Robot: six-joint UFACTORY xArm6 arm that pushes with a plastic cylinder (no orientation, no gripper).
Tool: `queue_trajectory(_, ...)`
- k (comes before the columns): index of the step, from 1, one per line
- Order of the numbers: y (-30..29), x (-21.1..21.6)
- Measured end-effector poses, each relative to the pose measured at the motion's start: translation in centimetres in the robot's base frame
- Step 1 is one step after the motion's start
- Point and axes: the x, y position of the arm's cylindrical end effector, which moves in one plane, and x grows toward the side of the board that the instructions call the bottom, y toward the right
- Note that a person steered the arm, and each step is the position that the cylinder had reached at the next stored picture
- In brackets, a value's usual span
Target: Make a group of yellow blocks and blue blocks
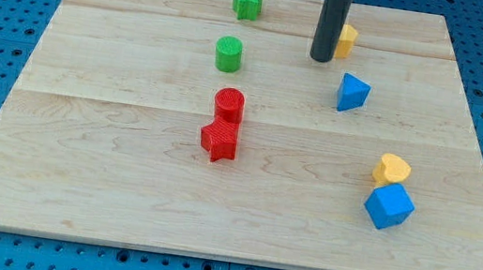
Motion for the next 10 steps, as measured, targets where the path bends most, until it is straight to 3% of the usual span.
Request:
queue_trajectory(3,2.4,9.5)
queue_trajectory(5,3.1,7.7)
queue_trajectory(7,4.1,14.7)
queue_trajectory(8,4.1,15.7)
queue_trajectory(10,5.9,5.7)
